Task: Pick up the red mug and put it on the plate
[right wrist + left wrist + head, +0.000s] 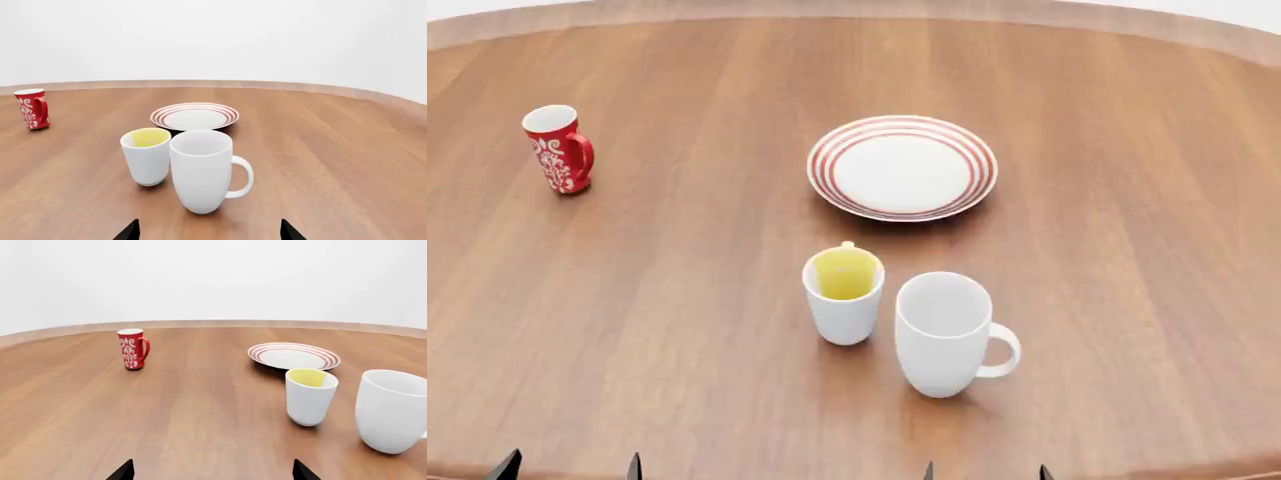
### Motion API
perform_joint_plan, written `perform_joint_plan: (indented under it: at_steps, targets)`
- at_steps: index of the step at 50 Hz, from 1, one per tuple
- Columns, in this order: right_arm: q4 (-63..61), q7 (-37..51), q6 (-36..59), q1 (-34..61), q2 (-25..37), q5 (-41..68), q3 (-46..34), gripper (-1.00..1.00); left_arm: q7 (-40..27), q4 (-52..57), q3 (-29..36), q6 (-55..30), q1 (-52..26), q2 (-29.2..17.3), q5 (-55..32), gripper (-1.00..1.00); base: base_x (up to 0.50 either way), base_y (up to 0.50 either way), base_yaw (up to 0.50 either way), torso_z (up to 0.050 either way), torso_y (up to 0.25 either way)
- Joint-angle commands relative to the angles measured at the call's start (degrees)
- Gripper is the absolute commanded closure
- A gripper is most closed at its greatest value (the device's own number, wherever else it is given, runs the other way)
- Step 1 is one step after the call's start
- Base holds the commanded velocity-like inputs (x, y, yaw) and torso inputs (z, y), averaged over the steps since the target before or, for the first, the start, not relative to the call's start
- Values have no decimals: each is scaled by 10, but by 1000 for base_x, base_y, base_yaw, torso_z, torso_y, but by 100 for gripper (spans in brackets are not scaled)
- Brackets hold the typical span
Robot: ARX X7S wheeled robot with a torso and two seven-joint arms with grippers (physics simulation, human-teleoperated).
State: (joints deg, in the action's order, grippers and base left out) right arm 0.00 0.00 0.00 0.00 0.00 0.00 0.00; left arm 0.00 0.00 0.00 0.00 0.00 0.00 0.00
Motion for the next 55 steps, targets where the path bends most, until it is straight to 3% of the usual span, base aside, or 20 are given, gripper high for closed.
perform_joint_plan:
  at_steps: [1, 21, 24, 28, 36, 43, 55]
  targets:
    - [1, 15, 0, -1, 9, 1, -15, -100, -7, 3, 10, -4, 0, -9, -15, -100, 0, 0, 0, 0, 0]
    - [0, 46, 10, 0, 34, 19, -50, -100, -33, 16, 37, -30, -4, -37, -50, -100, 0, 0, 0, 0, 0]
    - [-63, 36, 76, -4, 41, 40, -53, -100, -37, 64, 37, -88, -9, -43, -64, -100, 0, 0, 0, 0, 0]
    - [-208, 45, 243, 30, 56, 56, -49, -100, -41, 194, 46, -257, -53, -68, -68, -100, 0, 0, 0, 0, 0]
    - [-309, 39, 459, 138, 64, 124, -21, -100, -44, 287, 56, -384, -123, -82, -80, -100, 0, 0, 0, 0, 0]
    - [-356, 52, 545, 200, 72, 144, -6, -100, -51, 342, 60, -458, -168, -84, -91, -100, 0, 0, 0, 0, 0]
    - [-351, 58, 553, 219, 76, 153, -2, -100, -55, 344, 52, -453, -167, -87, -101, -100, 0, 0, 0, 0, 0]
